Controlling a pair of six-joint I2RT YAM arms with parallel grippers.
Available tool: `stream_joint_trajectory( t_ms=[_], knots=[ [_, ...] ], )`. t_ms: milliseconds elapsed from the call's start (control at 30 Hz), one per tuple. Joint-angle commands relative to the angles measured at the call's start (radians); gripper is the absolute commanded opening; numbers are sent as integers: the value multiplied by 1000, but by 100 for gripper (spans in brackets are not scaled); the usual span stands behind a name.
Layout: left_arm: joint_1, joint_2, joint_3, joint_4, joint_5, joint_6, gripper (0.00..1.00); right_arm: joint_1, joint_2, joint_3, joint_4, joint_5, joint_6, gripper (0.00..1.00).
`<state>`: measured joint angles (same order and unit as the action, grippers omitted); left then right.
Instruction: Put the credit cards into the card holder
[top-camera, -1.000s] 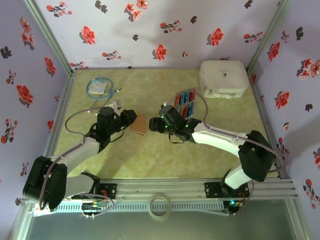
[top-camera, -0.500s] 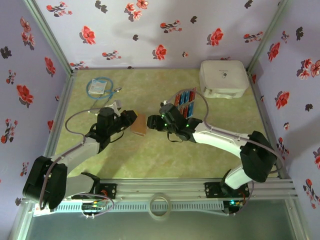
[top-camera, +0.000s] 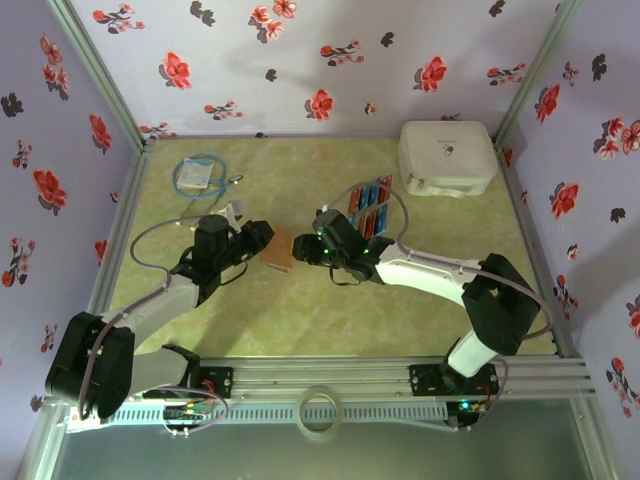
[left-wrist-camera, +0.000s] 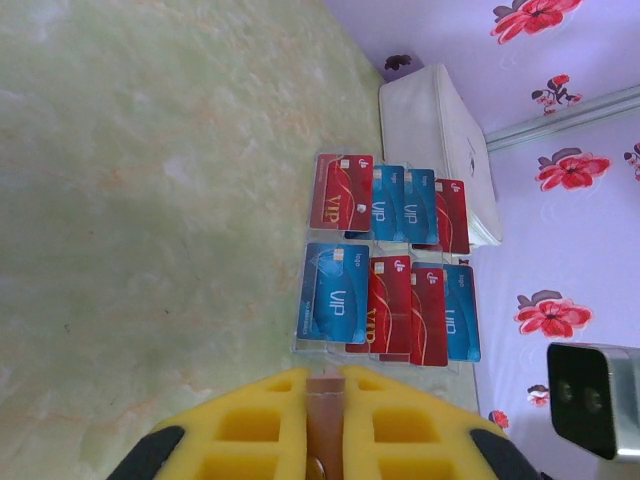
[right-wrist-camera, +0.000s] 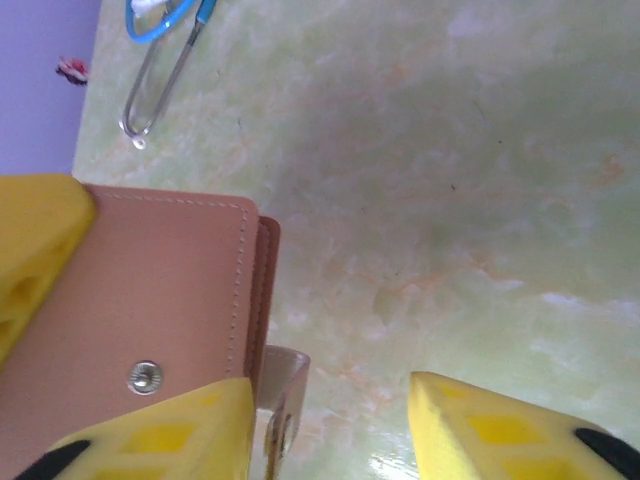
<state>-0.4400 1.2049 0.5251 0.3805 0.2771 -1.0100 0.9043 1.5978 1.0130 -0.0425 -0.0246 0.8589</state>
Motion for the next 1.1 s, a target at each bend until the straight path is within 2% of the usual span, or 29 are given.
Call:
stream_joint_trajectory(
  t_ms=[0,100,167,300,333,467,567,800,1067],
  knots=[
    [6,-6,-8,18,8,22,0,-11,19,30,39,-26,12,28],
    [7,2,-16,20,7,24,0,-19,15,18,59,-40,16,9],
    [6,12,-24,20,7,29,0,-24,4,9,69,-51,15,0],
    [7,42,-43,29,5,37,0,-26,-35,-7,80,-69,18,0],
    [7,50,-47,32,4,40,3,-26,-44,-10,85,-78,21,0],
    [7,76,-58,41,6,50,35,-20,-73,-15,112,-128,44,0],
    [7,97,-66,52,9,56,50,-11,-79,-6,140,-156,63,0],
    [7,147,-82,131,25,37,63,6,-32,43,211,-213,92,0],
    [9,197,-121,232,37,12,67,8,2,26,242,-227,103,0]
  ],
)
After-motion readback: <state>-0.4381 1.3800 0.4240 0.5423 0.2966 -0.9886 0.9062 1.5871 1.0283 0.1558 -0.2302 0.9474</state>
